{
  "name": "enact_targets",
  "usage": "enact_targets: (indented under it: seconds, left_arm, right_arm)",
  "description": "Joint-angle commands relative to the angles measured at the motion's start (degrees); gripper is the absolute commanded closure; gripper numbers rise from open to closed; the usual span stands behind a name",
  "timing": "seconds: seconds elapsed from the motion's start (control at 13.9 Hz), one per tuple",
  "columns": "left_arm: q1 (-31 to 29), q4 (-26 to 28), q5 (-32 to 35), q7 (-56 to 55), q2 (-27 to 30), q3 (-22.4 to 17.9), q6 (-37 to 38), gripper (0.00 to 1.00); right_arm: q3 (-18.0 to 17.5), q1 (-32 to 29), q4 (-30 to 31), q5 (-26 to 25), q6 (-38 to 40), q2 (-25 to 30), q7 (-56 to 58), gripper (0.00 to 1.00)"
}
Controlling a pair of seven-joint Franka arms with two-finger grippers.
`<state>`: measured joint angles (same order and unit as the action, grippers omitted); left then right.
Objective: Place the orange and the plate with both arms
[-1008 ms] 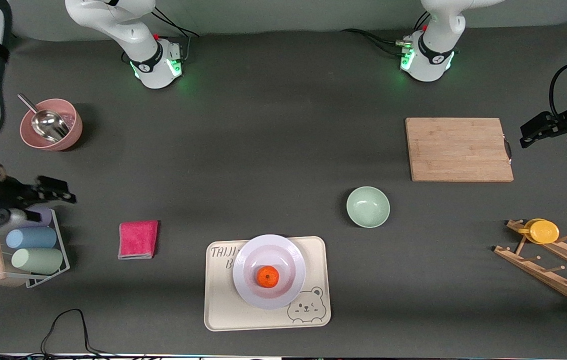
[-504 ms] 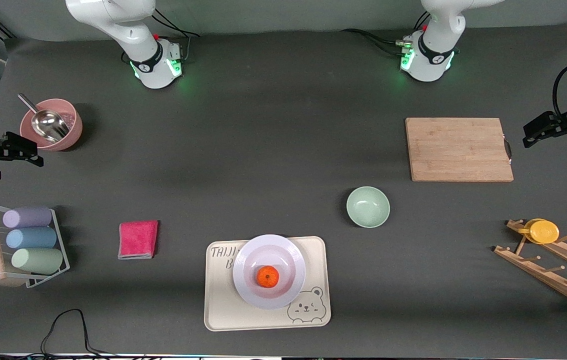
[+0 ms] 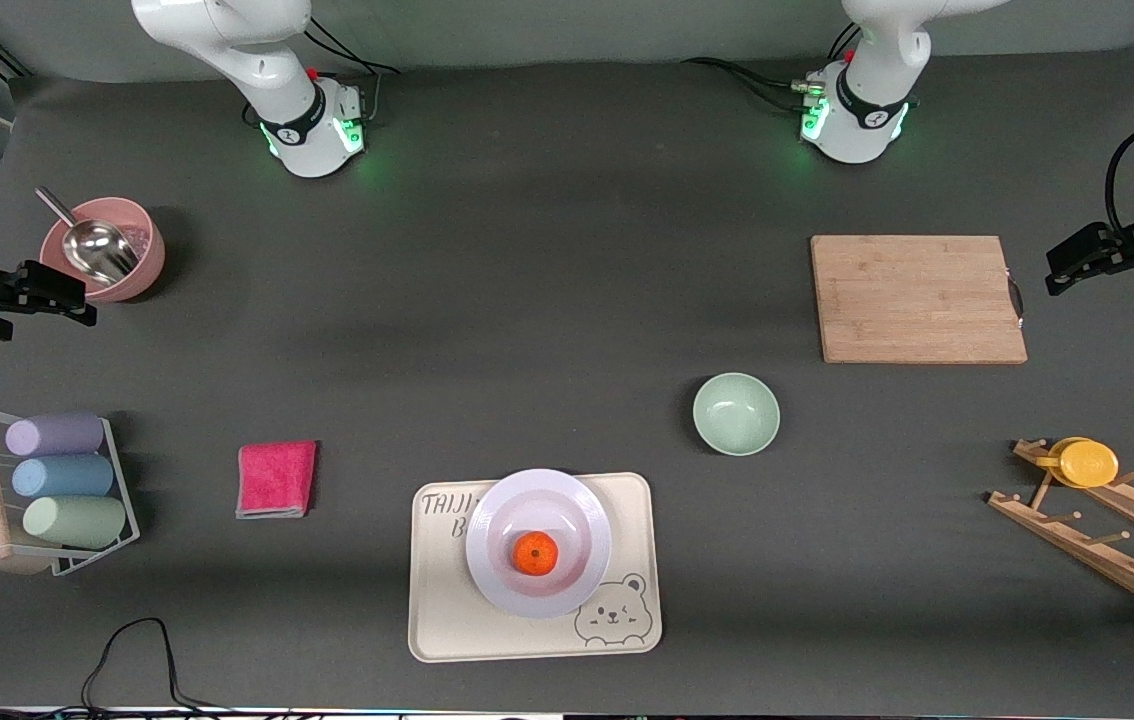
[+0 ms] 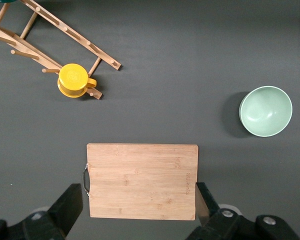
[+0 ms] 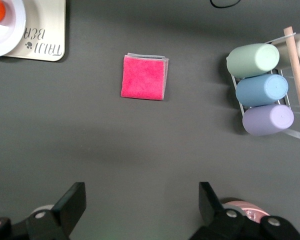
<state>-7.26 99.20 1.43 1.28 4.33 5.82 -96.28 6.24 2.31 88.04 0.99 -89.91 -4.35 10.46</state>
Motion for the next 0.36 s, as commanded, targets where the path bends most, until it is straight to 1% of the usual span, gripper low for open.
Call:
enact_targets:
  seconds: [0.0, 0.29]
  left_arm:
    - [0.0, -0.9, 0.1, 1.0, -0.2, -0.2, 0.9, 0.00]
    - [0.0, -0.9, 0.1, 1.0, -0.3, -0.2, 0.9, 0.00]
  right_arm:
    - [-0.7, -0.1, 1.3, -1.5, 0.7, 1.4, -3.8, 0.00]
    - [-0.4, -0.1, 1.3, -1.4, 0.9, 1.4, -3.8, 0.00]
